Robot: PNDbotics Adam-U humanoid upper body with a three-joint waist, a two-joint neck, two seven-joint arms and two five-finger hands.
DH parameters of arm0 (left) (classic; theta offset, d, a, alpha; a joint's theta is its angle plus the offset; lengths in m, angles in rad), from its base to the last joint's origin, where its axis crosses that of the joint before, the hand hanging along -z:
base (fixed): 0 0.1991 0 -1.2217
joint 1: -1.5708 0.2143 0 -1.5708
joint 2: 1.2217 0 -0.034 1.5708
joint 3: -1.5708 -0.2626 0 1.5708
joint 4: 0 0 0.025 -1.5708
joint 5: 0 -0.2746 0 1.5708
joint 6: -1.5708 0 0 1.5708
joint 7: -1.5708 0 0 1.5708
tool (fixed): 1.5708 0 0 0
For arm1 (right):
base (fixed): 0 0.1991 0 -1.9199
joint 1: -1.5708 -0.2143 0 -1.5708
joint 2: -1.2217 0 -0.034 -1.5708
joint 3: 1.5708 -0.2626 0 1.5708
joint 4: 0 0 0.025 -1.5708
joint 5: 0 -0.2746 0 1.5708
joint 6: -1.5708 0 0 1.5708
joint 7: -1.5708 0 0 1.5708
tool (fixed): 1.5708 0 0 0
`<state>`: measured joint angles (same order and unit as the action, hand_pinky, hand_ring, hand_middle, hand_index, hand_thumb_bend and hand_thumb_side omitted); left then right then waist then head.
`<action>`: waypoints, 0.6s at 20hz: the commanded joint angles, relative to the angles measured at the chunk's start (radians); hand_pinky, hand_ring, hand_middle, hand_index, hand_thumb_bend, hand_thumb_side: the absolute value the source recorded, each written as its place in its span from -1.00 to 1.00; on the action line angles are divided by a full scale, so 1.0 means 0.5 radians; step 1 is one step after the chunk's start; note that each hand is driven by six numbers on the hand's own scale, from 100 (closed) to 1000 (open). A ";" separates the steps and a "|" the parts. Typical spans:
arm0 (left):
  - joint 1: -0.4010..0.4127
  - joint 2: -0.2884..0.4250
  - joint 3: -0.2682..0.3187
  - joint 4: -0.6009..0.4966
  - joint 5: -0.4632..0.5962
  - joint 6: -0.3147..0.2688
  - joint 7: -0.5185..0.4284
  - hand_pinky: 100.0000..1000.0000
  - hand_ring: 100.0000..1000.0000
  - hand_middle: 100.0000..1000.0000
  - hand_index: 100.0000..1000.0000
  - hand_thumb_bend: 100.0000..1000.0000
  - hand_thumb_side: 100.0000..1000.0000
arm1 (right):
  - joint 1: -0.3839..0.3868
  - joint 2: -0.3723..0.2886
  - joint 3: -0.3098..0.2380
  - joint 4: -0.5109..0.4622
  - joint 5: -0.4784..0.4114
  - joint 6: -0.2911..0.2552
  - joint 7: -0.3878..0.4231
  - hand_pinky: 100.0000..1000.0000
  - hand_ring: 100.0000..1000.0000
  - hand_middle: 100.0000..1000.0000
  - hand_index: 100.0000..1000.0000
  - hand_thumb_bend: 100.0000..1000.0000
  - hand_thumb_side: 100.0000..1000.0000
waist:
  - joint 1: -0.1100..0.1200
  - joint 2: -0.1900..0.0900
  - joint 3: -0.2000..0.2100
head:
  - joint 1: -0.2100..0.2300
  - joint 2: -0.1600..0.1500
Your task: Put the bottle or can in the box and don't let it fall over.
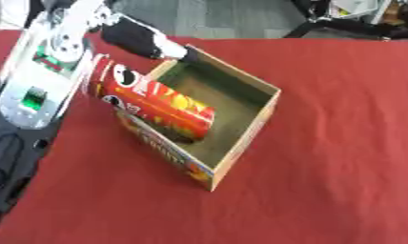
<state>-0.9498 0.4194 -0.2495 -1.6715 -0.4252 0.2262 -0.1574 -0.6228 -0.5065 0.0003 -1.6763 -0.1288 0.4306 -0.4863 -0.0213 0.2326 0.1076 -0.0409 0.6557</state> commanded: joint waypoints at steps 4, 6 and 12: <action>0.140 0.236 0.245 -0.225 0.193 0.133 0.188 0.60 0.50 0.40 0.35 0.79 -0.52 | -0.009 -0.066 -0.032 -0.044 0.006 -0.004 -0.013 0.01 0.39 0.41 0.25 -1.00 0.05 | 0.005 -0.054 0.030 | -0.015 -0.042; 0.203 0.275 0.334 -0.257 0.255 0.180 0.249 0.58 0.49 0.38 0.34 0.73 -0.50 | -0.008 -0.067 -0.035 -0.047 0.007 -0.006 -0.015 0.01 0.39 0.41 0.25 -1.00 0.05 | 0.003 -0.054 0.039 | -0.036 -0.044; 0.389 0.348 0.539 -0.295 0.439 0.174 0.453 0.58 0.50 0.44 0.39 0.63 -0.42 | -0.017 -0.068 -0.031 -0.066 0.022 -0.007 -0.009 0.01 0.39 0.42 0.25 -1.00 0.04 | -0.005 -0.052 0.051 | -0.052 -0.060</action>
<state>-0.7451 0.5564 -0.0112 -1.7975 -0.2259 0.3164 0.0475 -0.6149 -0.5070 -0.0055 -1.6887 -0.1262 0.4289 -0.4898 -0.0254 0.2314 0.1311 -0.0631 0.6380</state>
